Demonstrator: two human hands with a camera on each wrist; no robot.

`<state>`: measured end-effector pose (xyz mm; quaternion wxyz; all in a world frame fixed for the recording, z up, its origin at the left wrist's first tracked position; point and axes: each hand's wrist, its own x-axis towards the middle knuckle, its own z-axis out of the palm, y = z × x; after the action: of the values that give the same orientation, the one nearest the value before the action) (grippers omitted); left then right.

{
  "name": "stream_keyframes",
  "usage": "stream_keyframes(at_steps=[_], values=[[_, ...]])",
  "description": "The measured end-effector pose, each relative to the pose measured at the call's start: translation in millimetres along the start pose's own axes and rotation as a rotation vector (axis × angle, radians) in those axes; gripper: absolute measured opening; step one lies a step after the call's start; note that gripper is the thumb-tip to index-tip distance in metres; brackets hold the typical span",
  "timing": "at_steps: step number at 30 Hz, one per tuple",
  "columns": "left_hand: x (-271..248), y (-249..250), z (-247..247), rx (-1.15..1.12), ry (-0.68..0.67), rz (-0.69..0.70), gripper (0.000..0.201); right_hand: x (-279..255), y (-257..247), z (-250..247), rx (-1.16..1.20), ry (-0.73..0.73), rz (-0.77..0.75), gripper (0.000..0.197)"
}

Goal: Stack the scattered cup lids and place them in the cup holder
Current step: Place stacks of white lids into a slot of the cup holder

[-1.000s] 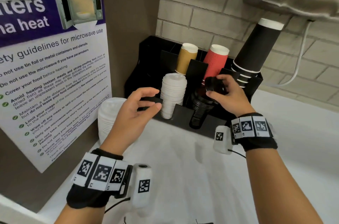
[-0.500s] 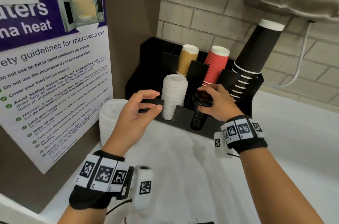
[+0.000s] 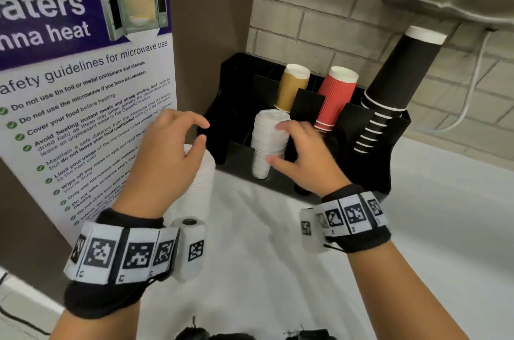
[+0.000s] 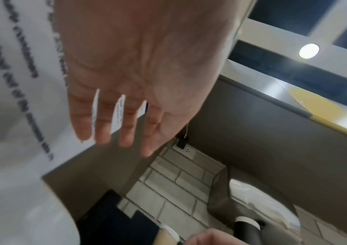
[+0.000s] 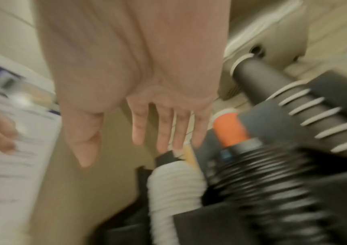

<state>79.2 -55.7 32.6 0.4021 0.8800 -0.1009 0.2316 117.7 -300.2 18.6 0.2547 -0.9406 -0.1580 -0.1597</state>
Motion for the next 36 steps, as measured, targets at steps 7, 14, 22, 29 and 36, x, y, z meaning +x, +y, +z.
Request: stream_keyframes(at_steps=[7,14,22,29,36], values=[[-4,-2,-7,0.37,-0.249,-0.226,0.041,3,-52,89,0.419,-0.594,0.164,0.103],[-12,-17,1,0.264,-0.395,-0.395,0.026,-6,-58,120,0.664,-0.473,0.218,0.107],[-14,-2,36,-0.006,-0.557,-0.191,0.022,-33,-12,62,0.564,-0.393,0.262,0.093],[-18,30,90,-0.208,-0.651,-0.027,0.022,-69,31,7,0.408,-0.317,0.417,0.09],[-17,49,122,-0.247,-0.633,0.054,0.026,-84,47,-4,0.332,-0.202,0.493,0.095]])
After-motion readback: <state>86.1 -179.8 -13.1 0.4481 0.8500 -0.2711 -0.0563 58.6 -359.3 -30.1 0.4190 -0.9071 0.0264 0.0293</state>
